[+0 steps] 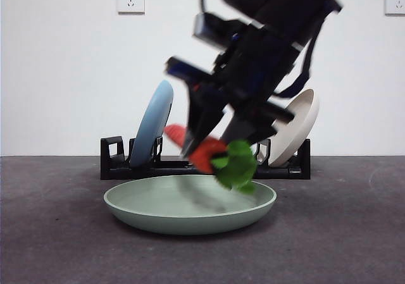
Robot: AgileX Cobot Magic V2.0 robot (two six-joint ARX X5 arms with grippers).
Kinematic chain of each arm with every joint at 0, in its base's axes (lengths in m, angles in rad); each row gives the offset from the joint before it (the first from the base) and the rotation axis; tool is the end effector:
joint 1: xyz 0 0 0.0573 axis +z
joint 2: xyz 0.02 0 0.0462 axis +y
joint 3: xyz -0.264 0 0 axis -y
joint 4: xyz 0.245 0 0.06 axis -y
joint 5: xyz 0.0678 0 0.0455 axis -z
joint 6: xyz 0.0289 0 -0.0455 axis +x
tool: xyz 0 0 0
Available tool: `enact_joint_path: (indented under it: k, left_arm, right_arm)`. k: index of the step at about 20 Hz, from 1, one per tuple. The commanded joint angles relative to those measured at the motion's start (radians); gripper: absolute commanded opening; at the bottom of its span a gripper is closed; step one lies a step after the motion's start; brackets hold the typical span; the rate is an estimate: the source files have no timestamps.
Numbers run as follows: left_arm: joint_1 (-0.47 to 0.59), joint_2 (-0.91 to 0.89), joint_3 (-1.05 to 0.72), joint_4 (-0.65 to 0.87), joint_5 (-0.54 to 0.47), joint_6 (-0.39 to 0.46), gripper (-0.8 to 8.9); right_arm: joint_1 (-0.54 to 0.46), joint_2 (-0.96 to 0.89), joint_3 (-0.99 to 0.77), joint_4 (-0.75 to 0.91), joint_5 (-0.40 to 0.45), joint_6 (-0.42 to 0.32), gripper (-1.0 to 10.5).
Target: Take the green plate from the plate rack,put the plate on the table,take the carrot from the table,put the carrot in the plate
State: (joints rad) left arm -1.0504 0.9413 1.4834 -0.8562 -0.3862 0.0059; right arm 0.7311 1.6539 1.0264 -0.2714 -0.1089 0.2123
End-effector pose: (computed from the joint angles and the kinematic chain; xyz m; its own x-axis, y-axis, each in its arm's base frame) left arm 0.0758 -0.1104 0.4655 0.7649 -0.5771 -0.2862 0.6265 0.7698 0.1220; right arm 0.2477 0.2264 0.1958 0.3881 0.4941 -0.7780 -0.5753 0.7894 0.2143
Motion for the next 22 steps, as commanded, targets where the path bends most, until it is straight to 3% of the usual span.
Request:
enact_joint_path:
  k: [1,9,10,13,14,19,22]
  left_arm:
    - [-0.002,-0.002,-0.003,-0.003,-0.003,-0.01,4.75]
    - [-0.002,-0.002,-0.003,-0.016,-0.004,-0.01,4.75]
    - [-0.002,-0.002,-0.003,-0.016,-0.004,-0.01,4.75]
    - [-0.002,-0.002,-0.003,-0.022,-0.004,-0.01,4.75]
    - [-0.002,-0.002,-0.004,-0.021,-0.004,-0.01,4.75]
    - [-0.002,-0.002,-0.003,-0.023,-0.004,-0.01,4.75]
    - [-0.002,-0.002,-0.003,-0.037,-0.003,-0.01,4.75]
  right_arm:
    - [0.003,0.071,-0.006,0.04,0.006,0.042,-0.1]
    - [0.019,0.169,-0.006,0.037,0.005,0.041,0.3]
    - [0.019,0.168,-0.006,0.035,0.005,0.041,1.1]
    - [0.018,0.149,-0.006,0.035,0.007,0.042,5.1]
    - [0.018,0.133,-0.006,0.035,0.007,0.042,5.6]
    - [0.018,-0.054,-0.006,-0.004,0.007,0.042,5.7]
    - [0.018,-0.241,-0.006,-0.148,0.005,0.042,5.7]
